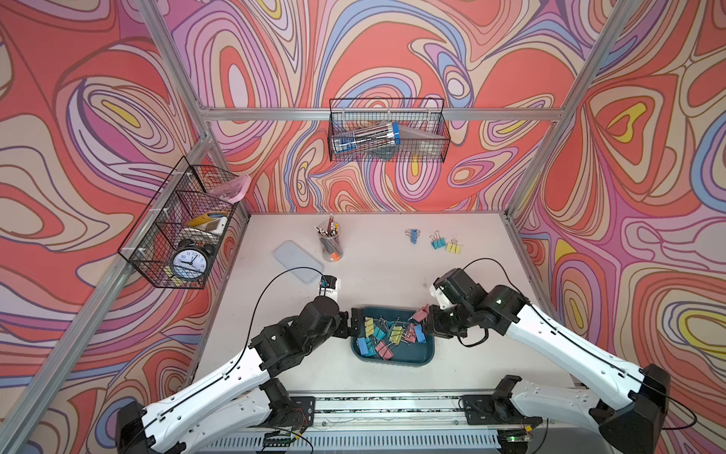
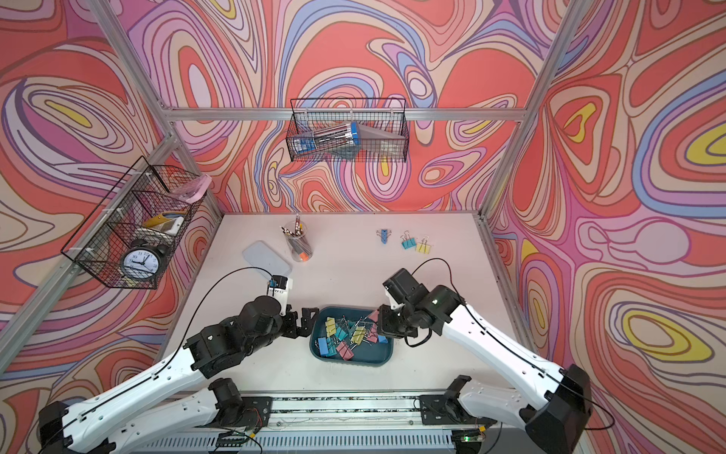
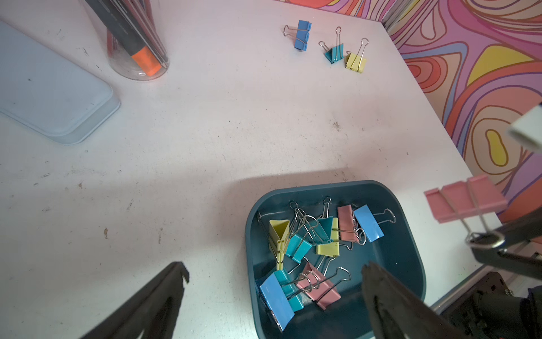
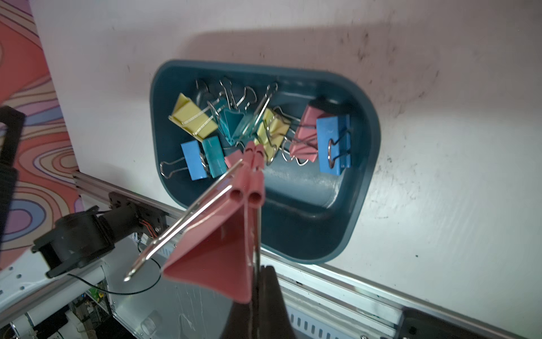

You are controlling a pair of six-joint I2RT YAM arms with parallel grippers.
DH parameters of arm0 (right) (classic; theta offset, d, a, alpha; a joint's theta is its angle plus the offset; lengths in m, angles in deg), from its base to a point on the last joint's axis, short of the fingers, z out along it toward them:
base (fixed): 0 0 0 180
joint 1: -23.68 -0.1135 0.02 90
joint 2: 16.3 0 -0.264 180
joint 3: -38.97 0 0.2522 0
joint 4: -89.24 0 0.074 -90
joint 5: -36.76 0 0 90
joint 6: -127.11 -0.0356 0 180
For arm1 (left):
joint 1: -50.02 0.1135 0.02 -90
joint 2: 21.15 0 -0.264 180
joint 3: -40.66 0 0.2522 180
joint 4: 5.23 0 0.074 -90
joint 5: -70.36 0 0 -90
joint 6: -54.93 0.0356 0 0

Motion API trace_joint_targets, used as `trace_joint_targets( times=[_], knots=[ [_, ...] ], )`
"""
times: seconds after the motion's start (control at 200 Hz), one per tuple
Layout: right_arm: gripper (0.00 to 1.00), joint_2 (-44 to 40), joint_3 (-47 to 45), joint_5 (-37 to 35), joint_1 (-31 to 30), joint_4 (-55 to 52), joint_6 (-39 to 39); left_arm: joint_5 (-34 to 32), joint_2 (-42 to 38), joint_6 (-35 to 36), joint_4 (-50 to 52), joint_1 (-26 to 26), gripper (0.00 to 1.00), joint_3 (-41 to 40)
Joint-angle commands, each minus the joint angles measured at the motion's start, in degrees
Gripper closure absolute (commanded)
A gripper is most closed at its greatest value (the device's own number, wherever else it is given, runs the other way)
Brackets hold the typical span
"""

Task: Put the binder clips in the storage box
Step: Place the binder clip in the storage box.

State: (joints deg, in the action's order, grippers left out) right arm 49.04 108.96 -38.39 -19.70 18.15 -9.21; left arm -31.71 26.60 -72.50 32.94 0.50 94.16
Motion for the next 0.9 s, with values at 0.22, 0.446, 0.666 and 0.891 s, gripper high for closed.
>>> trace_joint_targets(
  times=[0.22, 0.446, 0.666, 0.891],
  knots=[
    [1.0, 9.6, -5.7, -0.9, -7.4, 7.8, -5.4, 1.0, 1.0, -0.4, -1.8, 0.2, 0.01, -0.5],
    [1.0, 15.3, -6.0, -1.7, -9.8, 9.2, -4.7, 0.7, 0.6, -0.4, -1.1, 0.2, 0.01, -0.6],
    [0.91, 15.8, -5.6, -1.8, -10.6, 9.5, -5.1, 0.7, 1.2, -0.4, -1.7, 0.3, 0.01, -0.4],
    [0.84, 13.9, -1.5, -4.3, -10.7, 7.9, -5.0, 0.7, 1.1, 0.0, -1.6, 0.3, 0.01, -0.3]
  ],
)
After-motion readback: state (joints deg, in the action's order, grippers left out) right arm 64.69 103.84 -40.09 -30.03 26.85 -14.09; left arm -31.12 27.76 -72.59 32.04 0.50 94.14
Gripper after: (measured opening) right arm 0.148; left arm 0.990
